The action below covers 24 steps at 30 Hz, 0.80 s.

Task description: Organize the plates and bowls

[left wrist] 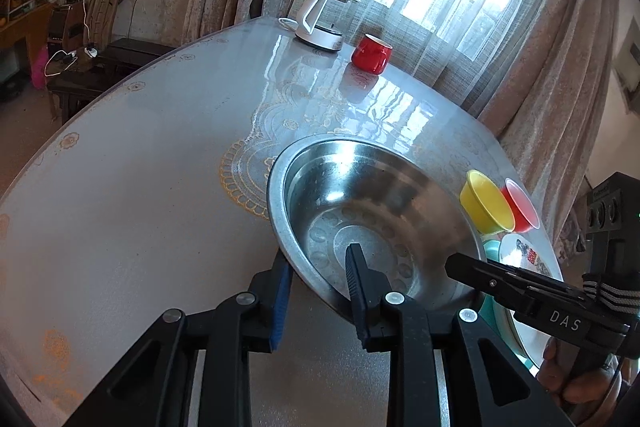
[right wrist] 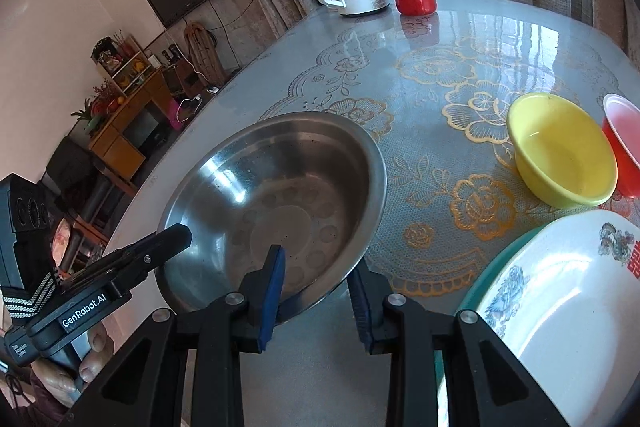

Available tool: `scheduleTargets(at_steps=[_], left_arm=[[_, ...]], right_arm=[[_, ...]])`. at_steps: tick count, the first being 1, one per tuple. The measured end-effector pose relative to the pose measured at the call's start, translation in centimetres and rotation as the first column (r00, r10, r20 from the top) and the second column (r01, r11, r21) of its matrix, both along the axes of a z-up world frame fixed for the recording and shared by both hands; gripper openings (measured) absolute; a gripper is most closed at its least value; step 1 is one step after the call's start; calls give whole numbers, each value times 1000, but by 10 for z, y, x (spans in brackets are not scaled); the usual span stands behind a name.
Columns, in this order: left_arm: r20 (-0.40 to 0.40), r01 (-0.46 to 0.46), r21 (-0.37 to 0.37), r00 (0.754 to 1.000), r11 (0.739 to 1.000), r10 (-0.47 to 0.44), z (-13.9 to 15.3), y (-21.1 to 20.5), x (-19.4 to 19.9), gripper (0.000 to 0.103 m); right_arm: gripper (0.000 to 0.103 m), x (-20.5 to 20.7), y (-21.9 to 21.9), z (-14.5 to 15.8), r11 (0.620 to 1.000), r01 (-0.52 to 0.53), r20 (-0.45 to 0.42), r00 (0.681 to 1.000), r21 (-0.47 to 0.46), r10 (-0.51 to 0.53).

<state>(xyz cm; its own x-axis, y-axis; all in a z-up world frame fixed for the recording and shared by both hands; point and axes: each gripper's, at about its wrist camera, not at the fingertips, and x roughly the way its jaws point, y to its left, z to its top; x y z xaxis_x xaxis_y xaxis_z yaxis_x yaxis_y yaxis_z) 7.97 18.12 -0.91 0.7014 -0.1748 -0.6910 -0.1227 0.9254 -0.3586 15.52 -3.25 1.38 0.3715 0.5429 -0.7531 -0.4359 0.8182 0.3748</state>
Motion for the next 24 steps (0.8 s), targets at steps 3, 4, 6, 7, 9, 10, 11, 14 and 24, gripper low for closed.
scheduleTargets(at_steps=[3,4,6,7,9,10,11,14,24], left_arm=[[1,-6,0,1000,1000,6,-2,1,-12,28],[2,-4,6,1000,1000,4,-2,1,-15,28],[2,-4,19,1000,1000,3,-3,-1,-22,28],[0,-1,22,1000,1000,1,-4,-1,-24,28],[-2,-1,16,1000,1000,1,-5,-2,-30,28],[-2,0,14,1000,1000,0,-6,-2,-32,28],[-5,2,14,1000,1000,-2,-7,-2,-35,28],[-8,7,39,1000,999,-7,-10,-6,-41,28],[-3,17,84,1000,996,-16,-10,-7,-50,41]], right_arm=[[32,-14,1,0,1000,-10,2,1000,7,10],[32,-18,2,0,1000,-12,8,1000,5,12],[32,-26,2,-2,1000,-18,11,1000,-1,18],[32,-29,2,-2,1000,-18,10,1000,-1,18],[32,-35,1,-4,1000,-19,8,1000,2,19],[32,-37,0,-4,1000,-19,7,1000,6,19],[32,-39,-1,-5,1000,-20,5,1000,8,20],[32,-44,-1,-9,1000,-29,1,1000,4,29],[32,-50,-12,-13,1000,-16,-9,1000,18,17]])
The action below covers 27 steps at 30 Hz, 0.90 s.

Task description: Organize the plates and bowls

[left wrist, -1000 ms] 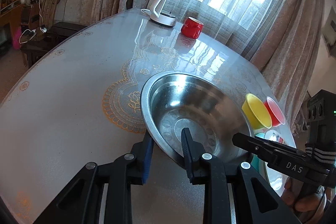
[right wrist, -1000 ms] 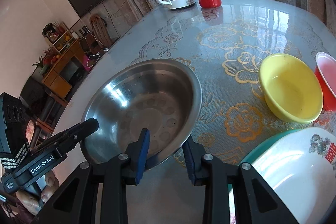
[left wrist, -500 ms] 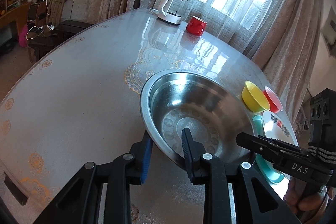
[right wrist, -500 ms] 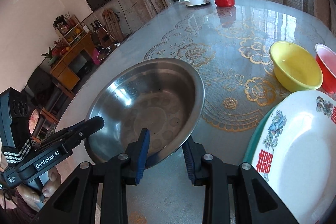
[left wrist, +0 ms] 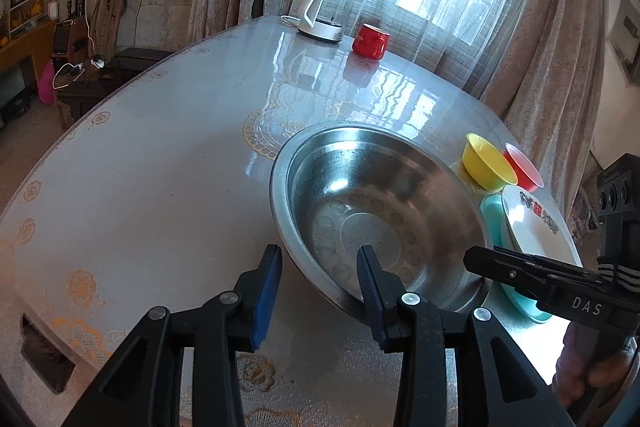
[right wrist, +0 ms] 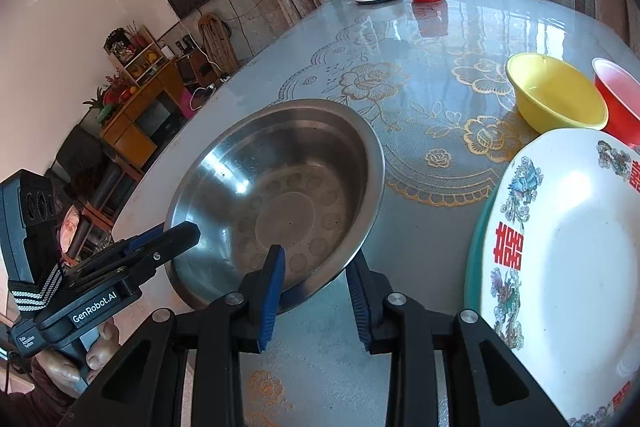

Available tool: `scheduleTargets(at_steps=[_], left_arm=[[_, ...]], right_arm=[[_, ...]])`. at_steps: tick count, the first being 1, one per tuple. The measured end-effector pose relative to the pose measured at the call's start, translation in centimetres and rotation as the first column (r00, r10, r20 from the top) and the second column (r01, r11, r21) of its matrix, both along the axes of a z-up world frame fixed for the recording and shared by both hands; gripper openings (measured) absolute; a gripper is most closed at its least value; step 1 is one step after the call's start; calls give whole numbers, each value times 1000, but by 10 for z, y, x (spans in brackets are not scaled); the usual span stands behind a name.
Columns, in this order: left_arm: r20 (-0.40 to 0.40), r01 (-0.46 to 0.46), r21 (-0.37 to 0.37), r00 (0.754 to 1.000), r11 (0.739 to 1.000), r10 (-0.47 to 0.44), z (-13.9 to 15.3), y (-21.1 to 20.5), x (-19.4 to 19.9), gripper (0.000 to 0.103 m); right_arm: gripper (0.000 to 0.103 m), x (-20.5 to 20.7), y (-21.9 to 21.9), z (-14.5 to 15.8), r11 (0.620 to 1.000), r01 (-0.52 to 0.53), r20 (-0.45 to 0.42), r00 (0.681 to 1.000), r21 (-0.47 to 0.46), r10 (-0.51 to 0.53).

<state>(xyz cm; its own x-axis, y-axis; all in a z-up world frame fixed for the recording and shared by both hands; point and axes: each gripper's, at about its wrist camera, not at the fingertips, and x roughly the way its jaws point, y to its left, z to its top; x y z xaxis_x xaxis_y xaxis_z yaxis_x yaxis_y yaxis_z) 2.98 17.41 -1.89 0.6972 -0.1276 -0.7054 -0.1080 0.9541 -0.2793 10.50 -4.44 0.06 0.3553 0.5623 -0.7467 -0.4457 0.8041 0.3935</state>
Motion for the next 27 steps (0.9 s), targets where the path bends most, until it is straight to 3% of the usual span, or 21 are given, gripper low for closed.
scheduleTargets(at_steps=[8,12,21,27], left_arm=[[48,-34,38,998,999,32,16,7,-9,45],[71,-29,67,997,997,24,27,1,-5,53],[18,39,70,999,997,-40,30,-28,22,54],[76,89,79,993,993,-95,43,-56,35,55]], right_arm=[[34,0,-27,6,997,44,-2,999,69,-44],[34,2,-44,14,991,85,14,996,102,-86],[34,22,-103,22,959,242,-31,970,150,-240],[34,38,-140,27,924,337,-55,941,181,-333]])
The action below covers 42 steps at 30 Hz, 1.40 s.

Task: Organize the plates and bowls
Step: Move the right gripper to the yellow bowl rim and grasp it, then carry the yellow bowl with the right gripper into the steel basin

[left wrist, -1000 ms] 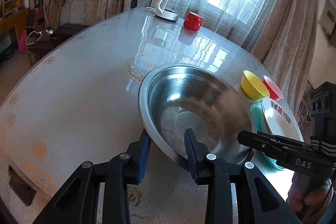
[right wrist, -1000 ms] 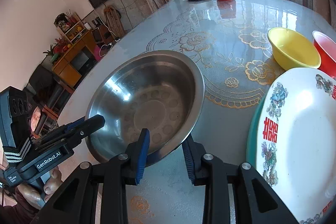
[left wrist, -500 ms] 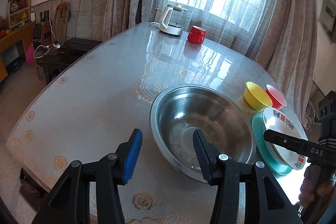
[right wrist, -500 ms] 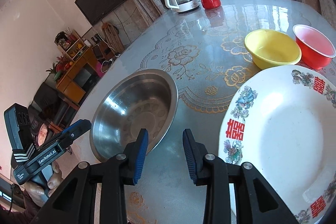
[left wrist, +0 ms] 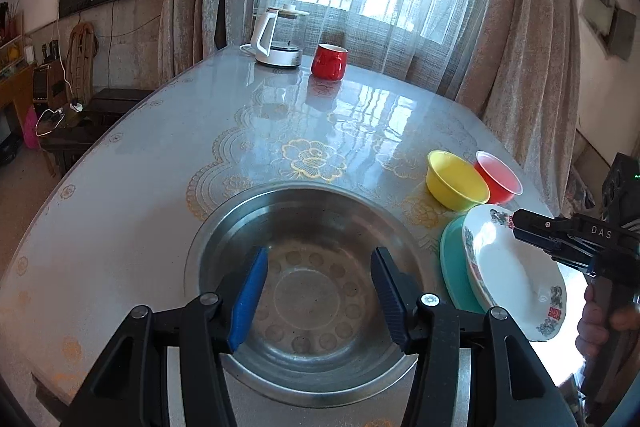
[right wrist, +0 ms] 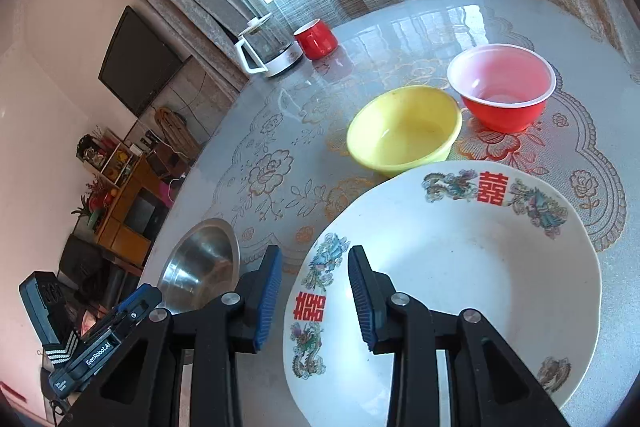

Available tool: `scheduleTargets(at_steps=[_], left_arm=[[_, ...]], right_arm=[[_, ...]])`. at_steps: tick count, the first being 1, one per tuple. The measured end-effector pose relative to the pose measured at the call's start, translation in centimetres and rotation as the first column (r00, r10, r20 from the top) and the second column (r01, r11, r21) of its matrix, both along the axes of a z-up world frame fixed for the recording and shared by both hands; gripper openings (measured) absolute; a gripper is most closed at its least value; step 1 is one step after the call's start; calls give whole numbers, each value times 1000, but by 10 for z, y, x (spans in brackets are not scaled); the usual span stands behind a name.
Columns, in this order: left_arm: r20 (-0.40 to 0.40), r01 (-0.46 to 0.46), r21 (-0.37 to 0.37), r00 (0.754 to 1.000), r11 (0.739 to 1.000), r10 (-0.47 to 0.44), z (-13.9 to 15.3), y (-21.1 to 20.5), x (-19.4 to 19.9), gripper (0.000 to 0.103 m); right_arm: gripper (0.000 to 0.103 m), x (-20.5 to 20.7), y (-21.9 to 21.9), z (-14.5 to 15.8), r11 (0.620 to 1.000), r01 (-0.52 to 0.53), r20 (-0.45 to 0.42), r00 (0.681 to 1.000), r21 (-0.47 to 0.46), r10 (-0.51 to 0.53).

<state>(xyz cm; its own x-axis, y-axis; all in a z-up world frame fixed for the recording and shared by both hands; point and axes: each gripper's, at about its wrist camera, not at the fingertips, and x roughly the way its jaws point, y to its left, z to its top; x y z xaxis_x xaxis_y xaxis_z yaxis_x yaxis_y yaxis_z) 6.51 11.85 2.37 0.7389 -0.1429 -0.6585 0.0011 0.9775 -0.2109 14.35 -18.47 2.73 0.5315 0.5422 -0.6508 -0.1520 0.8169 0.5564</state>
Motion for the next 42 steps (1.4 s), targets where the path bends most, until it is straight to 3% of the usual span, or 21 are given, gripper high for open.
scheduleTargets(at_steps=[6,12,20,28,35,37,39,42], left_arm=[[11,50,-11,999,999,-50,14,-28,34,60],[-122,90,-157,987,983,-110,11,-52,85,56],[-202,77,-214,972,974,-122,-3,-83,138,50],[-259,74,-222,957,972,-132,-17,-113,179,38],[-301,75,-213,943,974,-138,-34,-139,206,37],[-317,81,-193,938,978,-140,-40,-144,211,32],[-329,91,-219,930,972,-161,-46,-149,215,24],[-306,115,-215,935,970,-179,-44,-154,211,17]], right_arm=[[34,32,-37,-3,991,123,-60,991,55,-120],[31,63,-59,-11,976,215,-111,971,29,-210],[26,89,-63,-26,971,240,-139,961,-5,-239],[24,101,-64,-38,968,251,-165,954,-20,-251],[23,107,-64,-53,967,252,-204,946,-20,-251],[20,108,-63,-56,969,248,-208,947,-15,-246],[20,108,-60,-57,970,241,-201,949,-23,-241],[14,108,-57,-54,975,222,-190,956,-26,-223]])
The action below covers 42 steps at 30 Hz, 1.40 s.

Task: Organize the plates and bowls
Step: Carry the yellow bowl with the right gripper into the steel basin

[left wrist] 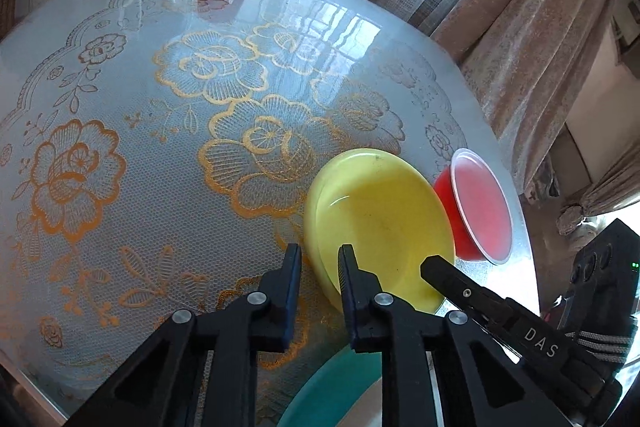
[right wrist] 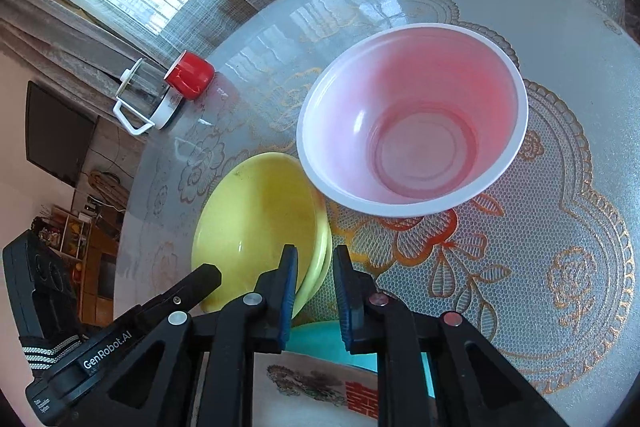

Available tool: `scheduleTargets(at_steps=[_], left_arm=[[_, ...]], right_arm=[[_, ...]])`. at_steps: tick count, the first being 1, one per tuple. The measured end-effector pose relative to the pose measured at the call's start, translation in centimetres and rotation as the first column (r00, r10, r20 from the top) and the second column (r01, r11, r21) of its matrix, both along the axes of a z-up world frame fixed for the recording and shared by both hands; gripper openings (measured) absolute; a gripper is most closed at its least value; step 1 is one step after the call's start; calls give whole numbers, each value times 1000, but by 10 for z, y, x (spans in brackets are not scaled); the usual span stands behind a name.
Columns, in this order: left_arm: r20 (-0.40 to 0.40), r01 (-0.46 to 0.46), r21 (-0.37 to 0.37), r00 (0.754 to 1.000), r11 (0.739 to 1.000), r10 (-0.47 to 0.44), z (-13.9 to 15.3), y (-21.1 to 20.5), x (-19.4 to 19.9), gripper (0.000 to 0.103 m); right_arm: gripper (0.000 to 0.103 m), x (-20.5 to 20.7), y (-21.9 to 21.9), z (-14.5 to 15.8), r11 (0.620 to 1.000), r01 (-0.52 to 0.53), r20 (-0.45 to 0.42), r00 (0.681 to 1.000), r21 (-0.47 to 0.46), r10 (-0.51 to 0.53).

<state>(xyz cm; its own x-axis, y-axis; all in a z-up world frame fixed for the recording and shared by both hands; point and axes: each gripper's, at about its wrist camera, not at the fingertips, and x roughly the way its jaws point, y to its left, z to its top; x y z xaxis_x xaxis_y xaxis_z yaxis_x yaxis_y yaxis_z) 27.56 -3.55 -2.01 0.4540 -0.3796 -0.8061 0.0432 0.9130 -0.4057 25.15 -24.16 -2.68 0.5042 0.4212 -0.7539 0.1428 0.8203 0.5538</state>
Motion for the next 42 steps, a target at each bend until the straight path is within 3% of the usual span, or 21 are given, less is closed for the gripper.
scheduleTargets(at_steps=[4,12,24,35,42], left_arm=[[63,17,43,998,999,-19,12,-2,-8,17],[120,4,30,993,1000,-7,33,15,-24,17],[231,-27,64,973,998,12,68,53,-82,18],[288,-98,55,954,994,79,79,107,-148,18],[307,-157,56,942,986,132,75,146,-187,18]], right_arm=[[14,0,4,6,1000,-12,24,1000,-18,13],[14,-1,15,22,999,-35,69,997,-9,35],[14,-30,53,52,991,-136,152,979,6,134],[14,-61,110,66,962,-272,188,946,23,263],[14,-78,157,71,928,-374,203,908,-2,366]])
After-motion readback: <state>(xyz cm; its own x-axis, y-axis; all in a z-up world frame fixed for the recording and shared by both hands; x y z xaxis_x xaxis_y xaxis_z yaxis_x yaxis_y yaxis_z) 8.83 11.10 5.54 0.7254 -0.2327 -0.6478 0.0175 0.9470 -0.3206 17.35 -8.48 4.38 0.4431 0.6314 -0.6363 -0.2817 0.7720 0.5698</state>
